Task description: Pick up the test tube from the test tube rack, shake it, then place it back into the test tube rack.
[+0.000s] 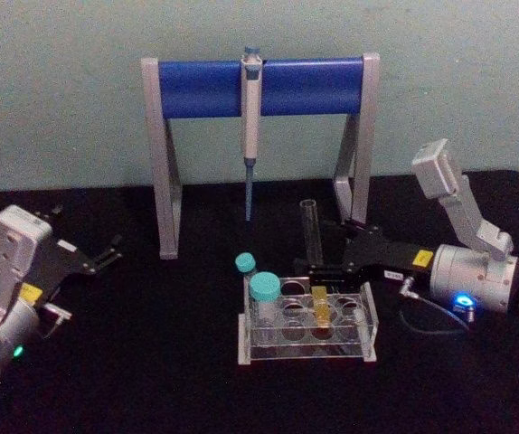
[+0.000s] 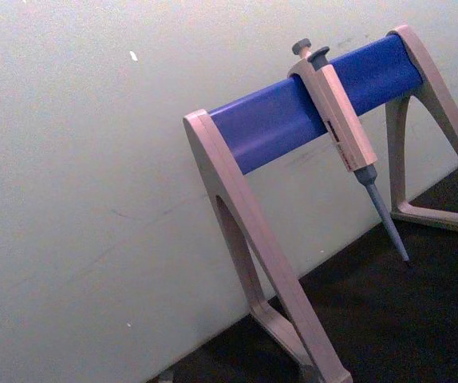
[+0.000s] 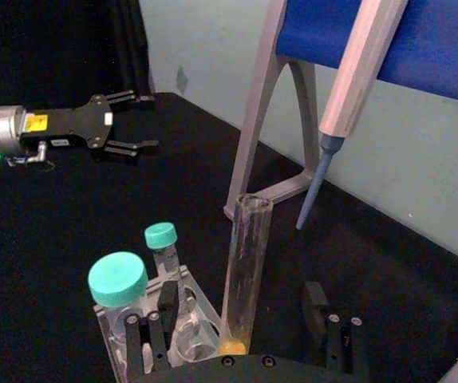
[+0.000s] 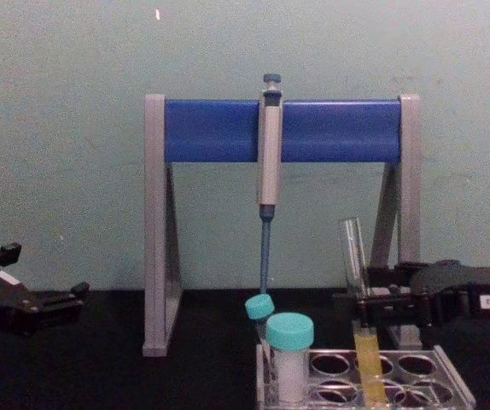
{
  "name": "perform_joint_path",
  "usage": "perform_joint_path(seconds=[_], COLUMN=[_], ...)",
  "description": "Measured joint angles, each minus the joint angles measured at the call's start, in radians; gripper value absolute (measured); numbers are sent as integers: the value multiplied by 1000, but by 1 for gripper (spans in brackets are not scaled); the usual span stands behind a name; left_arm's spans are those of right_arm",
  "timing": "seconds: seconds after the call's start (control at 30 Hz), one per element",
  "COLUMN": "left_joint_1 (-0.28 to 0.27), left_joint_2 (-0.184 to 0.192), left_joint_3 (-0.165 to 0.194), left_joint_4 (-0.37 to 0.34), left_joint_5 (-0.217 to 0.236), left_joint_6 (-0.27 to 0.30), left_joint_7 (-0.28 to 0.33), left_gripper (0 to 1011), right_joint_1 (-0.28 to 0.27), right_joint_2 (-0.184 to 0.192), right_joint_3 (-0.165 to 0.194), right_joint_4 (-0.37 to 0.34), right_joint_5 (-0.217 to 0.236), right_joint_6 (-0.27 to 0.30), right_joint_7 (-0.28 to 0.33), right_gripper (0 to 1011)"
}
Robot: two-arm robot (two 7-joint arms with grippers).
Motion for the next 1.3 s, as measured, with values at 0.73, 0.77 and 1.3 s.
perform_joint_path(seconds=[0.73, 0.77, 1.3], left_joint_1=[0, 0, 0], left_joint_2=[0, 0, 0], left_joint_3=[0, 0, 0], left_joint_4=[0, 0, 0], left_joint_5=[0, 0, 0], left_joint_6=[0, 0, 0], left_joint_7=[0, 0, 0], left_gripper=[1010, 1010, 1010], right_joint_1=[34, 34, 33], right_joint_2=[-21, -21, -21], right_joint_3=[-24, -24, -22], right_joint_4=[38, 38, 37], right_joint_5=[-12, -12, -11], right_joint_6=[-12, -12, -11], right_joint_7=[13, 13, 13], right_gripper=[998, 964, 514])
